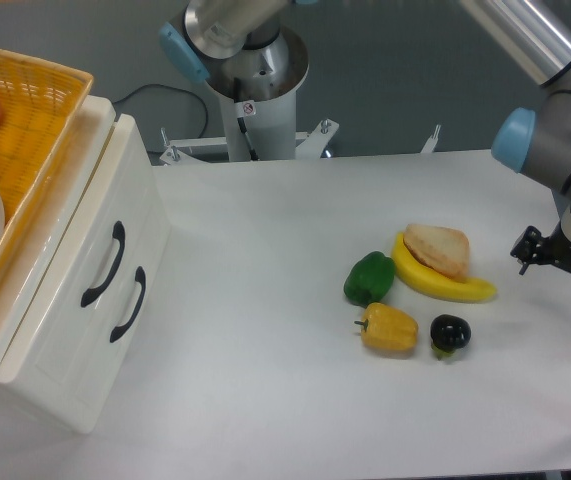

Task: Slide open the top white drawer

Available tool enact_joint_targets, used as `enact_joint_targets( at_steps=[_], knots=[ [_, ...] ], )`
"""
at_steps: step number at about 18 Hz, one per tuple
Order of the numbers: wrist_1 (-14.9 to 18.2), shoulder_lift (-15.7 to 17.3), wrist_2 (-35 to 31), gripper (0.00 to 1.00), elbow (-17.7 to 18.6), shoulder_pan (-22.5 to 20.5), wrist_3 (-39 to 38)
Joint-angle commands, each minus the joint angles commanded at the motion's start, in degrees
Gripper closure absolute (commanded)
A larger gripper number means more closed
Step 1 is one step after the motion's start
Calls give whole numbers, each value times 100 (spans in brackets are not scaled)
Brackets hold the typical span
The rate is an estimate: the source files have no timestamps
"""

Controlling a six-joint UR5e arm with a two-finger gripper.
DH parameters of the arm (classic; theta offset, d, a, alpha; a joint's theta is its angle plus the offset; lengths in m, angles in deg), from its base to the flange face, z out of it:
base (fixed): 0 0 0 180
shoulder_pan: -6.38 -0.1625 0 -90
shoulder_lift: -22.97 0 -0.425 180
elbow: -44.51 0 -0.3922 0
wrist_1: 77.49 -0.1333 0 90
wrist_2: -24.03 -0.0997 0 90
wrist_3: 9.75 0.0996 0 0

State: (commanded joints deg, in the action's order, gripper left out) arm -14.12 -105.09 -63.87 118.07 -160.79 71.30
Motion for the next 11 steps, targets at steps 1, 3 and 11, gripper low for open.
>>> enact_joint_targets(
  at_steps=[1,3,11],
  knots=[
    [0,18,0,0,18,9,-114],
    [0,157,-17,0,87,88,-203],
    [-571,869,106,0,914,149,-456]
  ],
)
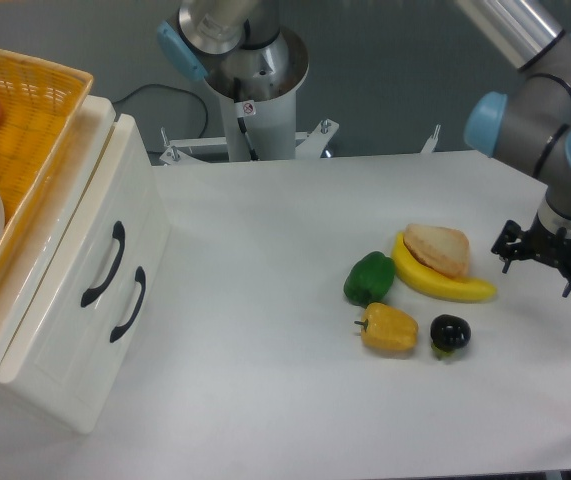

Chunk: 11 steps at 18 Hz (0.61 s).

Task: Slide open the top white drawer
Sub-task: 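Move the gripper across the table toward the white cabinet's drawer handles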

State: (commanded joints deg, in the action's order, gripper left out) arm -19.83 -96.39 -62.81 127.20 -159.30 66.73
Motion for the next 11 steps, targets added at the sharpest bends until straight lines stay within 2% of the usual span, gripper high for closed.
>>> enact_joint_targets(
  at_steps=[8,11],
  knots=[
    [141,633,395,0,439,632,-1521],
    [219,940,877,0,685,712,-1986]
  ],
)
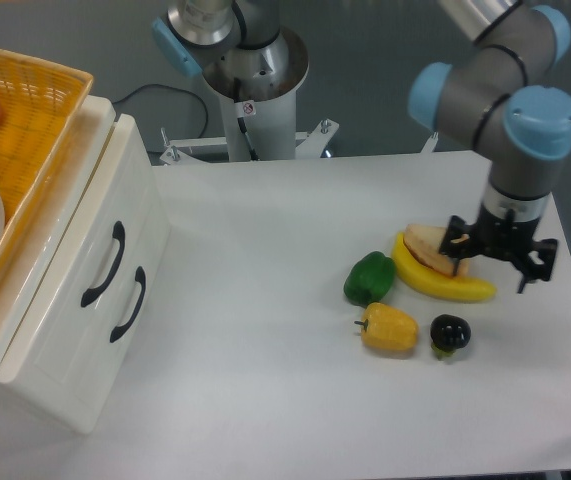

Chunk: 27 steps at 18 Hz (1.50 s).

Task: Slide open the top white drawer
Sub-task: 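Move the gripper across the table toward the white cabinet's drawer handles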

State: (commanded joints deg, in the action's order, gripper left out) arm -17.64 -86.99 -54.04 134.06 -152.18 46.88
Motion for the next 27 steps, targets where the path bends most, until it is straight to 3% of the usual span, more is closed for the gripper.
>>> enact_joint_targets(
  at_steps=[2,5,13,20,27],
  knots=[
    [193,299,361,0,185,105,-344],
    [527,607,398,0,326,465,-713],
    [1283,748,406,0,344,1300,-1619],
    [1460,827,1065,0,335,1933,-2471],
    [1451,801,1320,0,273,2259,-2569]
  ],
)
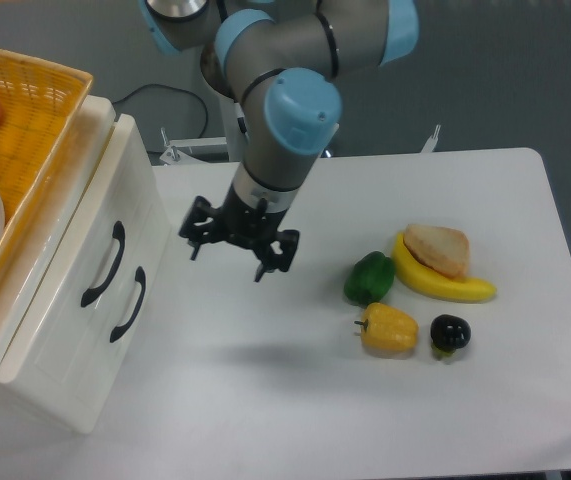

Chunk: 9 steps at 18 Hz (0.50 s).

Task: Slide open the top white drawer
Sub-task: 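Move the gripper across the table toward the white cabinet's drawer handles, then lower the gripper onto the black handle of the upper drawer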

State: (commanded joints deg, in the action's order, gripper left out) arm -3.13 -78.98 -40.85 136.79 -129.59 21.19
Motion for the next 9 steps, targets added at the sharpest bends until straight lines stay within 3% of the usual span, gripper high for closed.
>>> enact_joint_targets(
  at_steps=[9],
  knots=[
    [-9,-26,264,0,-9,369,-702]
  ],
)
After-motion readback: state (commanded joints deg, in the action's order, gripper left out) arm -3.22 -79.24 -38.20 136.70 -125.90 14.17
